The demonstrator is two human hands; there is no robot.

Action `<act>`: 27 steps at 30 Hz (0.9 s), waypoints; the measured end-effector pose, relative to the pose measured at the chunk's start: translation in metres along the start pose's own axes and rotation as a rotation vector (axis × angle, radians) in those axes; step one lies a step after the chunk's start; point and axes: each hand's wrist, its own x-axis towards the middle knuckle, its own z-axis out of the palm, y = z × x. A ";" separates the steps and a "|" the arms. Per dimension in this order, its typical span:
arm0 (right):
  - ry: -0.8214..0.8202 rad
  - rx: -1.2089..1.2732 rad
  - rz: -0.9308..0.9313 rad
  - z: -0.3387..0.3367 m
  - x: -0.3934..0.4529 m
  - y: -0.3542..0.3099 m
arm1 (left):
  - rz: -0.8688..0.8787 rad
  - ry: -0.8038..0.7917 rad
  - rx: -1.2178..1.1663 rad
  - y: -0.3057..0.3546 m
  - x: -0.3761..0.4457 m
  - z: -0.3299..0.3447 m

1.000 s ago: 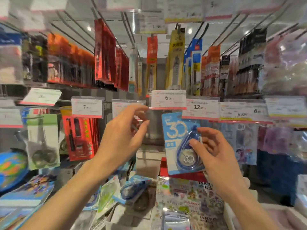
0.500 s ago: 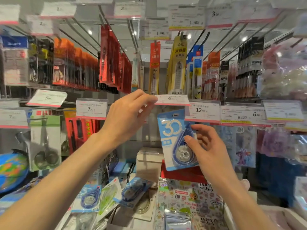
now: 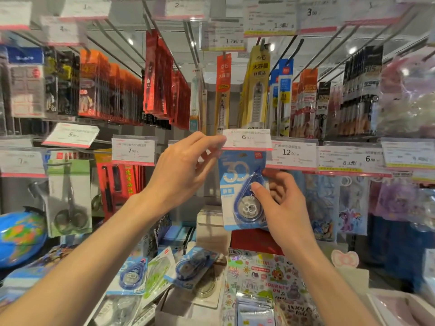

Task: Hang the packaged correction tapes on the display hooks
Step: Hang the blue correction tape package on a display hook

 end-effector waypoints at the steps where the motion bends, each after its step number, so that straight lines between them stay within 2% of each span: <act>1: 0.003 -0.002 0.010 0.001 0.000 0.001 | -0.010 -0.016 -0.010 0.000 -0.003 0.000; 9: 0.028 -0.079 -0.013 0.008 -0.001 0.011 | -0.233 0.029 -0.176 0.012 -0.058 0.014; 14: 0.029 -0.164 -0.054 0.012 -0.001 0.020 | -0.387 -0.080 -0.335 0.022 -0.085 0.049; 18: -0.069 -0.345 -0.162 0.004 -0.012 0.033 | -0.423 -0.113 -0.430 0.018 -0.085 0.070; 22: -0.169 -0.623 -0.240 0.001 -0.019 0.041 | -0.403 -0.138 -0.366 0.008 -0.083 0.081; 27: -0.199 -0.775 -0.100 0.006 -0.002 0.049 | -0.459 -0.239 -0.223 -0.003 -0.074 0.095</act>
